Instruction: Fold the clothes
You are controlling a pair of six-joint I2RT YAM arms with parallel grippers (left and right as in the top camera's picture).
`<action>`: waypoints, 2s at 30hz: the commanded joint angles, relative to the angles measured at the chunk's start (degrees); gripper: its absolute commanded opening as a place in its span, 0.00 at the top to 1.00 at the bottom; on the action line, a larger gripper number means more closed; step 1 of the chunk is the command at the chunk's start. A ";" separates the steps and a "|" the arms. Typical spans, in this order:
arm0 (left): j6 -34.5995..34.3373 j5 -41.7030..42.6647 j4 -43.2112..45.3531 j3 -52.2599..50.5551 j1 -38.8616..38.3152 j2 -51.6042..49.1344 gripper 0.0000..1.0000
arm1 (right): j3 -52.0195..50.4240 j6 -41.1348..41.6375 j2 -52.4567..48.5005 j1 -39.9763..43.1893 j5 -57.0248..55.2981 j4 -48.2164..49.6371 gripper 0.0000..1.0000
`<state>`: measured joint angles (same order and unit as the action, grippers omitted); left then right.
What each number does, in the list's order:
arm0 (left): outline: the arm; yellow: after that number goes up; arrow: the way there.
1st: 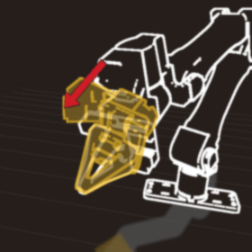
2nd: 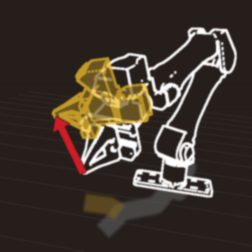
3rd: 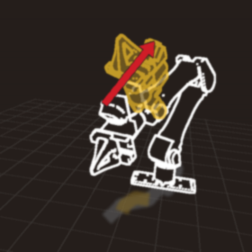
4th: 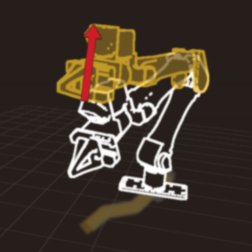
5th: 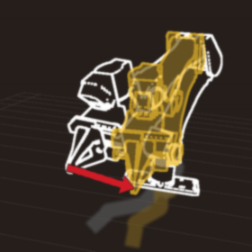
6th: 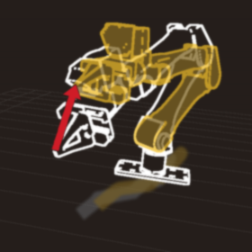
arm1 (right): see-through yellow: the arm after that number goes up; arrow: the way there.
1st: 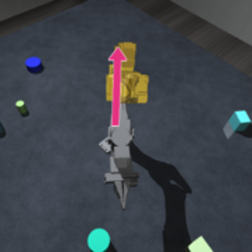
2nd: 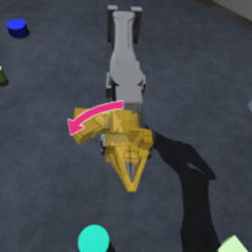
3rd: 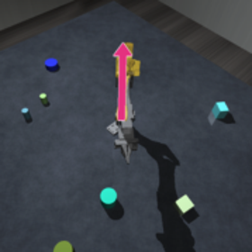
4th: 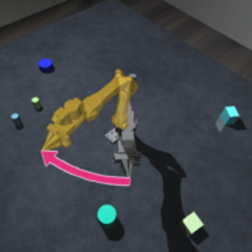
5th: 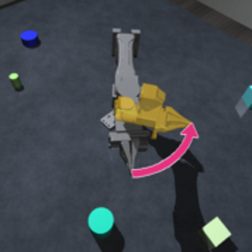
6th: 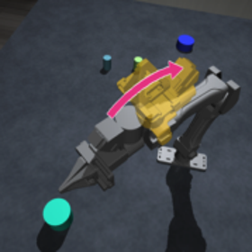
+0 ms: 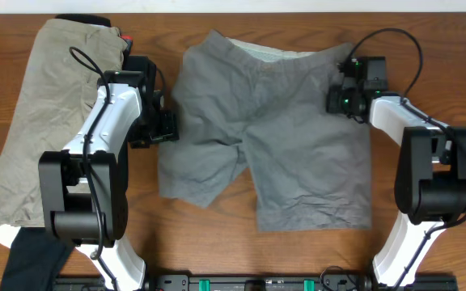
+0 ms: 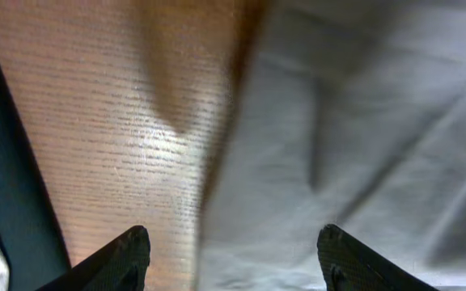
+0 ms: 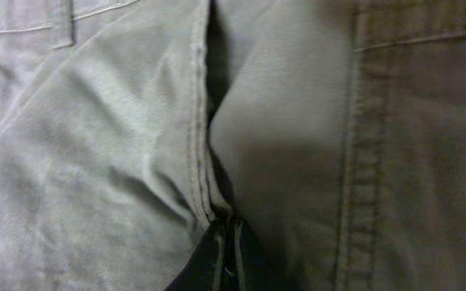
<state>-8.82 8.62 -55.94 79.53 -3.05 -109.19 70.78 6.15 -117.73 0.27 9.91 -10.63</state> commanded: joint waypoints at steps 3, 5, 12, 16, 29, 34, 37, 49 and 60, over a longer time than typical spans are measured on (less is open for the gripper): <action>-0.09 -0.02 1.27 0.04 0.35 0.52 0.31 | -0.44 0.70 -1.33 7.61 -7.28 0.15 0.91; -0.04 0.87 1.99 0.04 0.35 0.52 0.31 | -0.26 0.66 -1.31 9.49 -6.38 0.63 0.90; 5.68 8.20 0.42 2.58 0.35 0.79 0.31 | 5.51 0.46 2.64 11.39 6.23 -6.47 0.56; 11.78 8.76 -3.19 4.66 -0.22 2.86 0.31 | 10.16 0.46 9.25 10.34 9.29 -14.08 0.33; 16.52 17.59 -6.88 4.59 -8.37 6.43 0.33 | 12.41 -1.60 18.40 10.16 8.66 -39.23 0.33; 17.35 13.07 -8.52 2.89 -14.38 6.43 0.37 | 12.41 -2.62 18.40 10.16 8.52 -40.89 0.33; 17.20 9.86 -8.48 1.55 -16.00 6.43 0.42 | 12.39 -3.26 18.40 10.10 8.55 -41.07 0.33; 11.06 2.89 -1.73 -5.86 -16.04 6.32 0.44 | 11.58 -4.52 18.23 6.54 8.48 -41.53 0.40; 7.41 2.86 -0.94 1.01 -12.59 8.00 0.57 | -0.70 5.11 18.23 3.45 5.51 -44.00 0.84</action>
<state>0.03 12.01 -56.90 76.86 -17.43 -103.09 73.36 7.55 -99.18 4.43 16.40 -54.39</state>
